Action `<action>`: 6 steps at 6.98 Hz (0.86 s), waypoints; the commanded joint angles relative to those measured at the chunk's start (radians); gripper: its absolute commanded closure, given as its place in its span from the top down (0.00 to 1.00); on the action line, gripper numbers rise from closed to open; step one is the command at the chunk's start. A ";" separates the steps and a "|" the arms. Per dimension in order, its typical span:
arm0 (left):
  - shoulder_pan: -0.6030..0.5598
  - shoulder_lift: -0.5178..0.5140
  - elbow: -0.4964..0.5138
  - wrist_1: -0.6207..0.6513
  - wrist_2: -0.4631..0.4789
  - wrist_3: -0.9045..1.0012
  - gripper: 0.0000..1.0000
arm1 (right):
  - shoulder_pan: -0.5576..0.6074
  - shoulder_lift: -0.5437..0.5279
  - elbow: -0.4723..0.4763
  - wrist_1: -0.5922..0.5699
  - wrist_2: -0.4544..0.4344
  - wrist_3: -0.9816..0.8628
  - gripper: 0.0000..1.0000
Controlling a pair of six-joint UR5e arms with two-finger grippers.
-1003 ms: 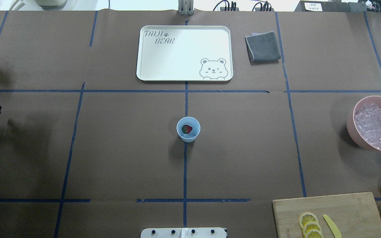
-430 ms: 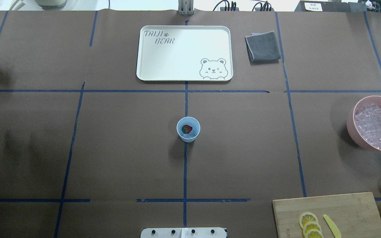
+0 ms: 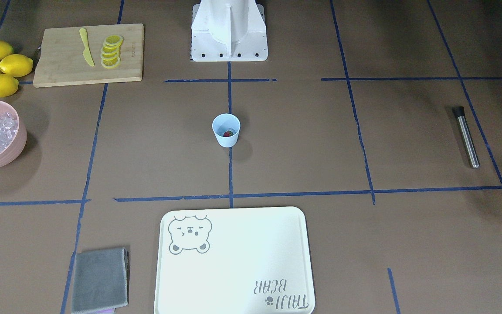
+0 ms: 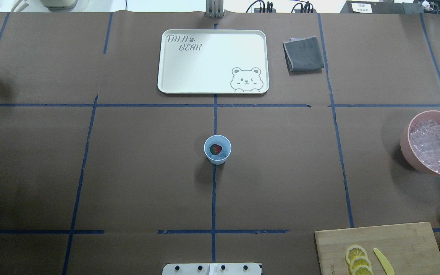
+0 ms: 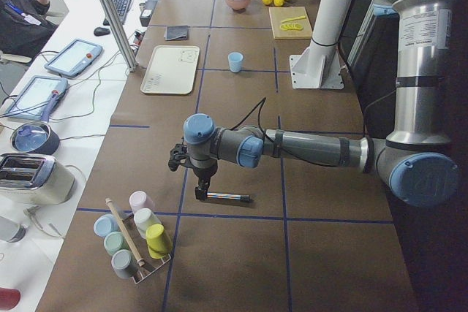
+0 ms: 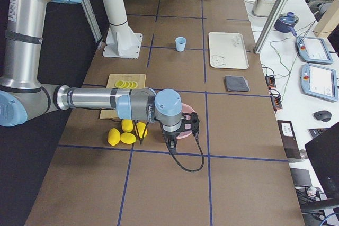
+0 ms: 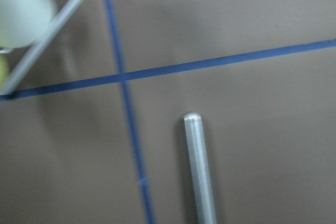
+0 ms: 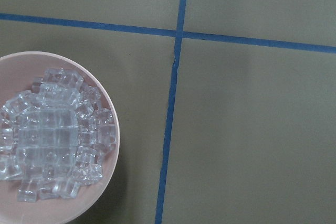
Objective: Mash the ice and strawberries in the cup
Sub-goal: 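Set the muddler upright on the table and open the left gripper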
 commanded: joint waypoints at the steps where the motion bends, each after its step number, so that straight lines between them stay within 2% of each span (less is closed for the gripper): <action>1: -0.139 0.005 0.001 0.134 -0.021 0.119 1.00 | 0.000 0.000 0.000 0.001 -0.002 -0.001 0.99; 4: -0.147 0.008 -0.005 0.125 -0.046 0.106 1.00 | 0.000 0.002 0.006 0.003 -0.012 -0.004 0.99; 6: -0.143 0.043 -0.002 0.123 -0.047 0.108 1.00 | 0.000 0.012 0.008 0.001 -0.057 -0.002 0.99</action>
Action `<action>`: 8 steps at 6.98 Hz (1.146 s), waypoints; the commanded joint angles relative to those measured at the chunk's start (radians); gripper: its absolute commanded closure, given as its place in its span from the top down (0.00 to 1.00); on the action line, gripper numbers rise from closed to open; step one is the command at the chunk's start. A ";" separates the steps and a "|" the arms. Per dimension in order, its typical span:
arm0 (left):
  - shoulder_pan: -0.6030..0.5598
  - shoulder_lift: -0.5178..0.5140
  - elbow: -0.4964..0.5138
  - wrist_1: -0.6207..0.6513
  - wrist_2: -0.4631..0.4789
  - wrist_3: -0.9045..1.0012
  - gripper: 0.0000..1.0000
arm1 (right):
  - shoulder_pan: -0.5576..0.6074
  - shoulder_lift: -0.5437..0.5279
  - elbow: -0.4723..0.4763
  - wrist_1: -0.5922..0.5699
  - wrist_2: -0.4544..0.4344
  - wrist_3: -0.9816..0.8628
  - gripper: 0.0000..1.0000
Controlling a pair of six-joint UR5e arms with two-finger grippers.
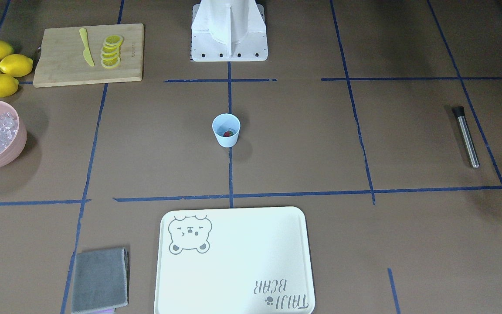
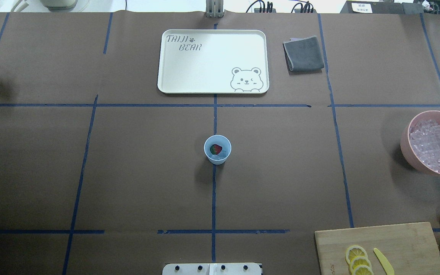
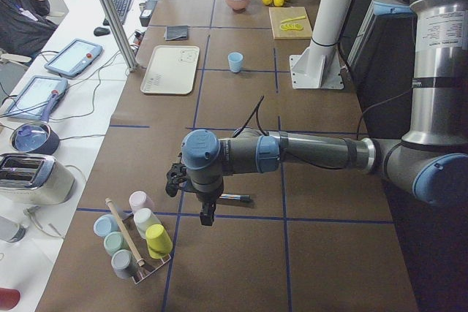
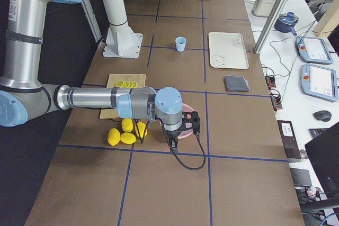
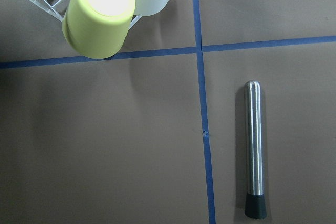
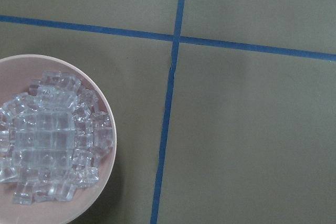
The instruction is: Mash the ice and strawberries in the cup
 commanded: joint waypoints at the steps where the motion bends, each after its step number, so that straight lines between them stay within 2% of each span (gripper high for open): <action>1: 0.001 0.023 -0.004 -0.016 -0.002 0.007 1.00 | 0.000 0.008 0.001 -0.001 -0.029 0.001 0.99; 8: 0.001 0.033 -0.004 -0.015 0.009 0.005 1.00 | 0.000 -0.003 -0.001 -0.001 -0.016 0.008 0.99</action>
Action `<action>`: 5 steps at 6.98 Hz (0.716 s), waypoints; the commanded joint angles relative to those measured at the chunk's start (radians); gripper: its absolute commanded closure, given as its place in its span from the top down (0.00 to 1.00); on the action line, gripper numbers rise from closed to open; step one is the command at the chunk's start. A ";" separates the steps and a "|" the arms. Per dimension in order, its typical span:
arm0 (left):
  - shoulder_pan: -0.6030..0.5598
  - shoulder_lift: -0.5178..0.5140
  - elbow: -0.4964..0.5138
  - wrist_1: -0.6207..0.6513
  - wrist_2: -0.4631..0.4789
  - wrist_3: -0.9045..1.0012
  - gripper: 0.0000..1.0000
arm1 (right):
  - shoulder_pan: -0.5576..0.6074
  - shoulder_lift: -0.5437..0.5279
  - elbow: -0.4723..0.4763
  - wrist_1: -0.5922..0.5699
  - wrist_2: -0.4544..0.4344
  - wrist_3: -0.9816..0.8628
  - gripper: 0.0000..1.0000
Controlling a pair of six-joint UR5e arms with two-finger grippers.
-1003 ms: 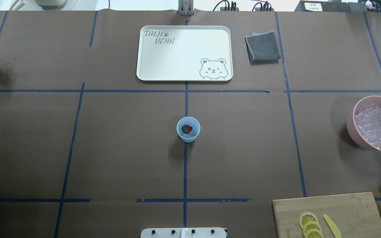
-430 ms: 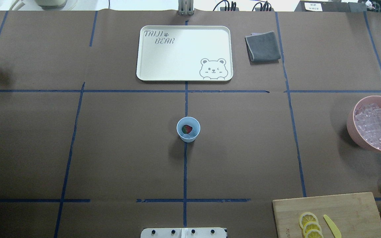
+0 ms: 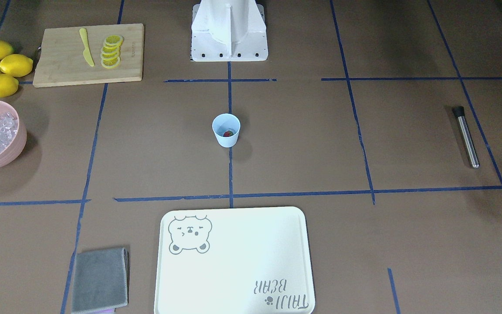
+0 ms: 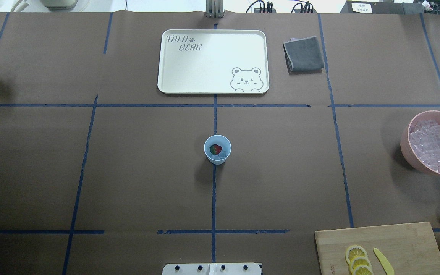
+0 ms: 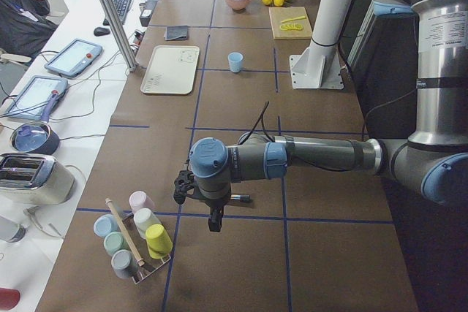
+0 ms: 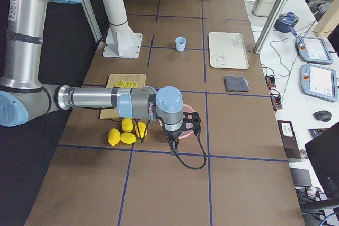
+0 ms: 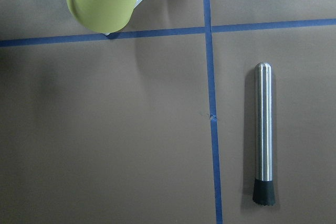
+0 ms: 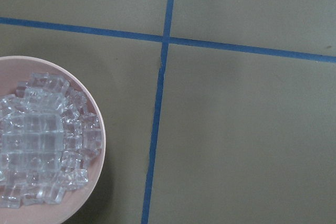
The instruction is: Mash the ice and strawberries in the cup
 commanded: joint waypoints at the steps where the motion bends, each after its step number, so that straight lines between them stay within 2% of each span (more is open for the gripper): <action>1: 0.000 0.001 0.000 0.000 0.001 0.001 1.00 | 0.000 -0.002 0.000 0.000 0.001 0.000 0.99; 5: 0.000 0.001 -0.011 -0.001 0.001 -0.001 1.00 | 0.000 -0.002 -0.006 -0.002 0.001 0.000 0.99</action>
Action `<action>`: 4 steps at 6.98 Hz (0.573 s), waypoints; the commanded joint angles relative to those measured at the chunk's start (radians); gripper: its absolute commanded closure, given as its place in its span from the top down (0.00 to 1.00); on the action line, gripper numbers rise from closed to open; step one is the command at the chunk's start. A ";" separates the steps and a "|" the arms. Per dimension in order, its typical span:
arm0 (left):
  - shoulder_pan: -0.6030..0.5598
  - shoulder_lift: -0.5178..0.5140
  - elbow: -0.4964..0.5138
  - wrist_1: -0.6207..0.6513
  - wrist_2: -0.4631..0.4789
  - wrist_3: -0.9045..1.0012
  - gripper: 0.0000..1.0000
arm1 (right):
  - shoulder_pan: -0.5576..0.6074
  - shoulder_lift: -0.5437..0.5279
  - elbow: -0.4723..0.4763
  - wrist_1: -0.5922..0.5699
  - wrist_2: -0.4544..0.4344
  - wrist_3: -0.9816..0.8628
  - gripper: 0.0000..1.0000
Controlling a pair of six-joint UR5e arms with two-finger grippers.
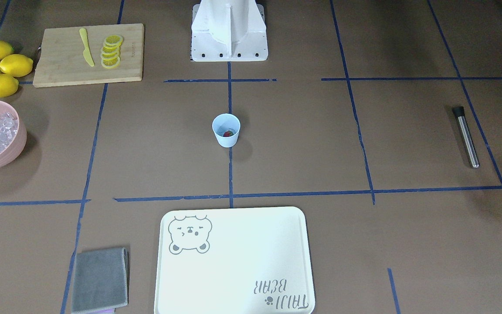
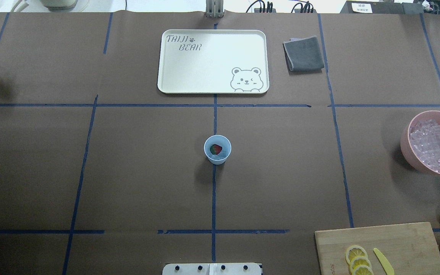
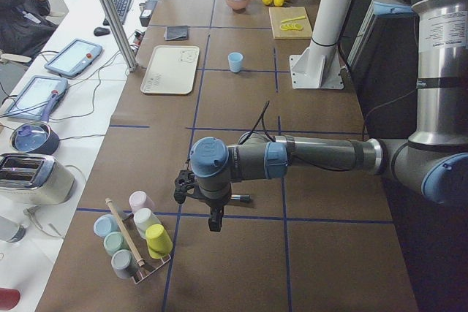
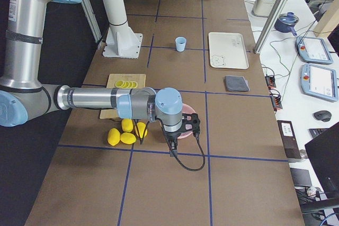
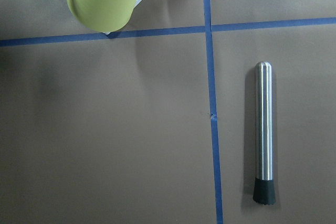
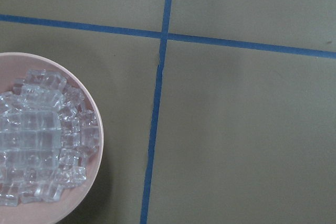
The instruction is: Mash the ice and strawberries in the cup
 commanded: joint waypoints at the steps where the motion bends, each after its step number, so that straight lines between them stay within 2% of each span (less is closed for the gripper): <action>1: 0.000 0.001 -0.004 0.000 0.002 0.000 1.00 | -0.002 0.000 -0.003 -0.001 -0.001 0.006 0.99; 4: 0.000 0.003 0.000 0.001 0.002 -0.003 1.00 | -0.002 0.000 0.001 -0.001 0.002 0.007 0.99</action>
